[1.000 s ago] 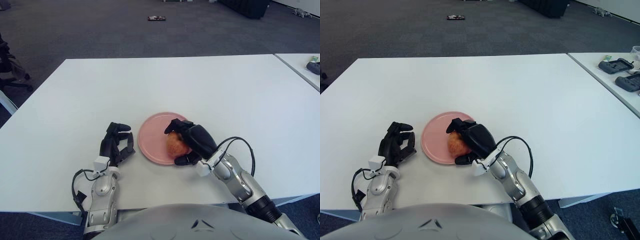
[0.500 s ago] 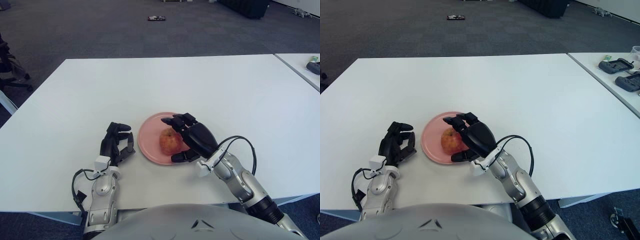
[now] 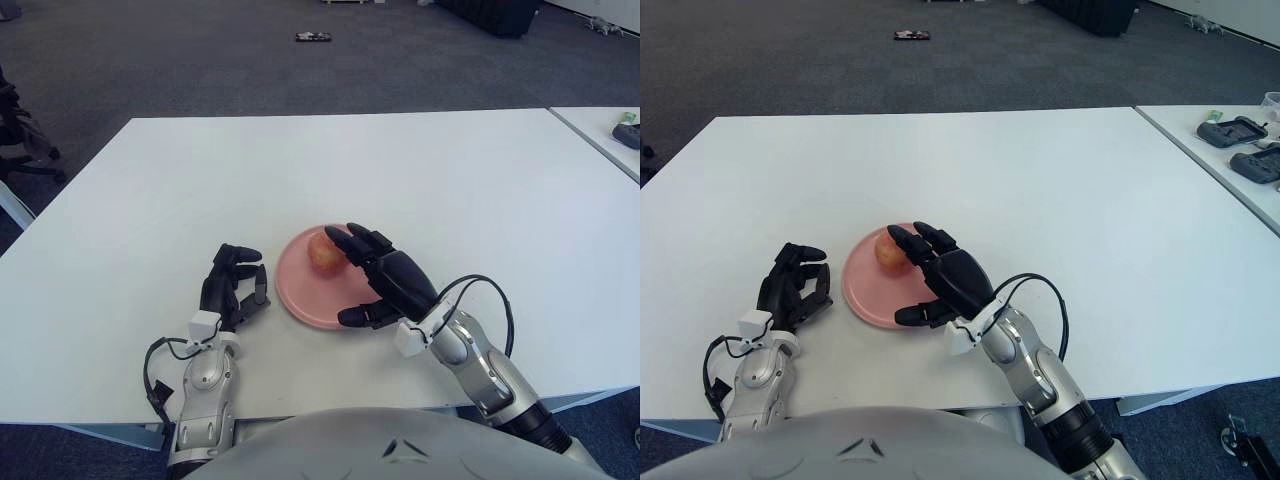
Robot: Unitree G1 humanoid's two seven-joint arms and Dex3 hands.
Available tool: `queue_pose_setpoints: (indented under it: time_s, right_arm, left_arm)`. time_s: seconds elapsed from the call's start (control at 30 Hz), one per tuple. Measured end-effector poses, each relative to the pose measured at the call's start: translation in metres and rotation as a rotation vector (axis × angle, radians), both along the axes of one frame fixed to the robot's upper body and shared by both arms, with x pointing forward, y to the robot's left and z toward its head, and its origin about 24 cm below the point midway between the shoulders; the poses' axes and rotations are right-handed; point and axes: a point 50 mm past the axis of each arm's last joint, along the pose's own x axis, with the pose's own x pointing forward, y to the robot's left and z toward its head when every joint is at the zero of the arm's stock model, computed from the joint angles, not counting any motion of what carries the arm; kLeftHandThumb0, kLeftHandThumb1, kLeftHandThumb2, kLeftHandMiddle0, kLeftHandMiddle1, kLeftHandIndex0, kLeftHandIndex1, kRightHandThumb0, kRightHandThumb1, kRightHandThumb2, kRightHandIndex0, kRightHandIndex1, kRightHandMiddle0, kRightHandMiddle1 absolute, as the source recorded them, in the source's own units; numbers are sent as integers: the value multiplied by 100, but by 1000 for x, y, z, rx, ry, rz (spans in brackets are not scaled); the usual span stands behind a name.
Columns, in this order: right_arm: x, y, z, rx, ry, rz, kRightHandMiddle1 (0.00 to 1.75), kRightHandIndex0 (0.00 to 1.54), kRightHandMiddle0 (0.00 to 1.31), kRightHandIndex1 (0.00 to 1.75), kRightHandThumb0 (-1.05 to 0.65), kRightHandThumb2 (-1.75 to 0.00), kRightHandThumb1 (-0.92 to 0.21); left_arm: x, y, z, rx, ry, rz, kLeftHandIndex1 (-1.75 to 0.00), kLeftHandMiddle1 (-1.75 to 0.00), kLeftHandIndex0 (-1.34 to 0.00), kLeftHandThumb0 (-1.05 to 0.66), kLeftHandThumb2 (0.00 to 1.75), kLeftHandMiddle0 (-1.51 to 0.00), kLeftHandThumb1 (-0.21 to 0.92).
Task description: Put the apple into the plate.
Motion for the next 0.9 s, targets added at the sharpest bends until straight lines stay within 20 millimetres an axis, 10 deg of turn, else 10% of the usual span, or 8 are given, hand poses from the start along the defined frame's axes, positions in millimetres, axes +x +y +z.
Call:
queue_pose_setpoints:
  time_s: [0.4, 0.6, 0.9]
  right_arm:
    - [-2, -18, 11, 271, -48, -44, 0, 0, 0, 0, -105, -79, -92]
    - [3, -23, 8, 570, 73, -154, 125, 10, 1, 95, -92, -86, -92]
    - [7, -30, 1, 946, 197, -328, 171, 36, 28, 137, -44, -81, -75]
  left_arm:
    - [1, 0, 0, -12, -4, 1, -175, -175, -42, -41, 100, -67, 57]
    - [0, 1, 0, -13, -3, 2, -175, -175, -42, -41, 101, -66, 57]
    - [1, 0, 0, -5, -1, -8, -175, -174, -41, -40, 100, -65, 58]
